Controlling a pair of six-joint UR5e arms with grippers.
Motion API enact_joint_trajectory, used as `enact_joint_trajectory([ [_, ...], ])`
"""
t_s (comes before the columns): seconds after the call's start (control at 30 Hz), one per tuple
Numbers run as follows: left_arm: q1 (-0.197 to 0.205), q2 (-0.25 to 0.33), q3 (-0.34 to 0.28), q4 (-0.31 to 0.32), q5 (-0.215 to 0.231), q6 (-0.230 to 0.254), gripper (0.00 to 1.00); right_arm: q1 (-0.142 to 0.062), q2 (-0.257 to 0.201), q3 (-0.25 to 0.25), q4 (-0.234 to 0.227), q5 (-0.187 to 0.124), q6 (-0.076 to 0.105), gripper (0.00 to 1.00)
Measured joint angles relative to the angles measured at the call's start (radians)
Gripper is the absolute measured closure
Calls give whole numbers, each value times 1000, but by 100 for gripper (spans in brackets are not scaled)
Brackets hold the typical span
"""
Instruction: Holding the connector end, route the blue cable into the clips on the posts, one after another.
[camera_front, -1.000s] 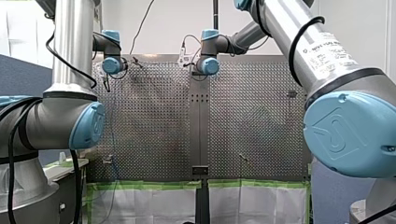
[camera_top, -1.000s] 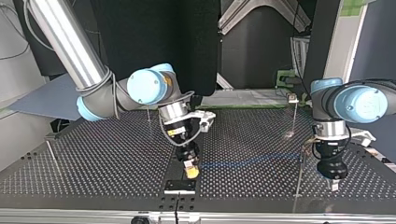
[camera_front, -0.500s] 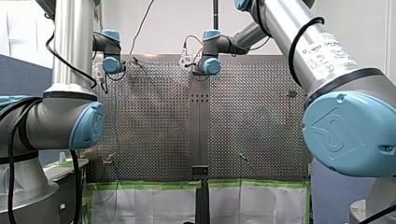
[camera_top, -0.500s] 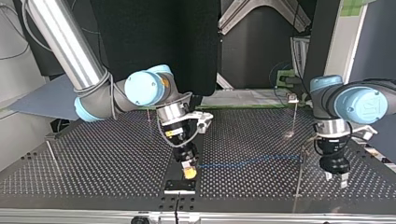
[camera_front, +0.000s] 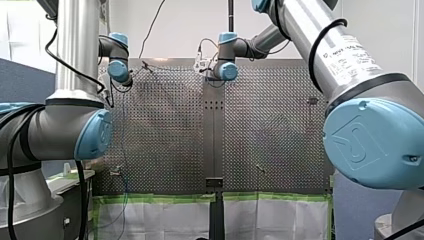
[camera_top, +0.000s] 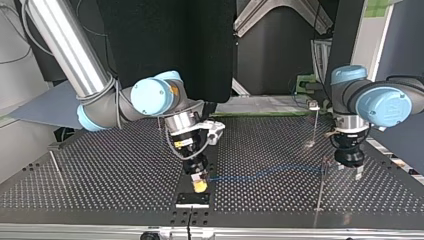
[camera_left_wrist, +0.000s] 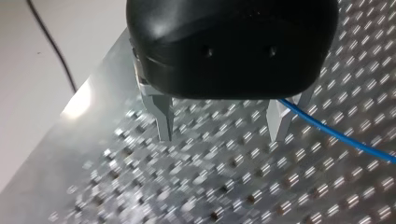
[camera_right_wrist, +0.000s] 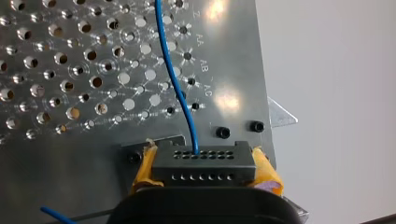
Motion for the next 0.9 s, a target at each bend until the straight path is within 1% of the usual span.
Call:
enact_joint_trajectory([
  [0.13, -3, 41, -43, -41, 37, -19, 2, -6, 0, 0, 3, -4, 1, 100],
  [0.27, -11, 80, -82, -72, 47, -24, 2, -10, 0, 0, 5, -7, 1, 100],
  [0.4, -19, 120, -122, -102, 36, -20, 2, -12, 1, 0, 6, -8, 2, 100],
  [0.5, -27, 148, -141, -108, 21, -12, 2, -13, 1, 0, 6, -9, 3, 100],
  [0.6, -39, 177, -148, -111, 15, -1, 2, -15, 1, 0, 6, -10, 5, 100],
  [0.77, -60, 227, -149, -100, 20, 16, 2, -17, 1, 1, 7, -13, 7, 100],
  [0.9, -80, 272, -150, -124, -9, 54, 2, -18, 1, 1, 8, -13, 8, 100],
])
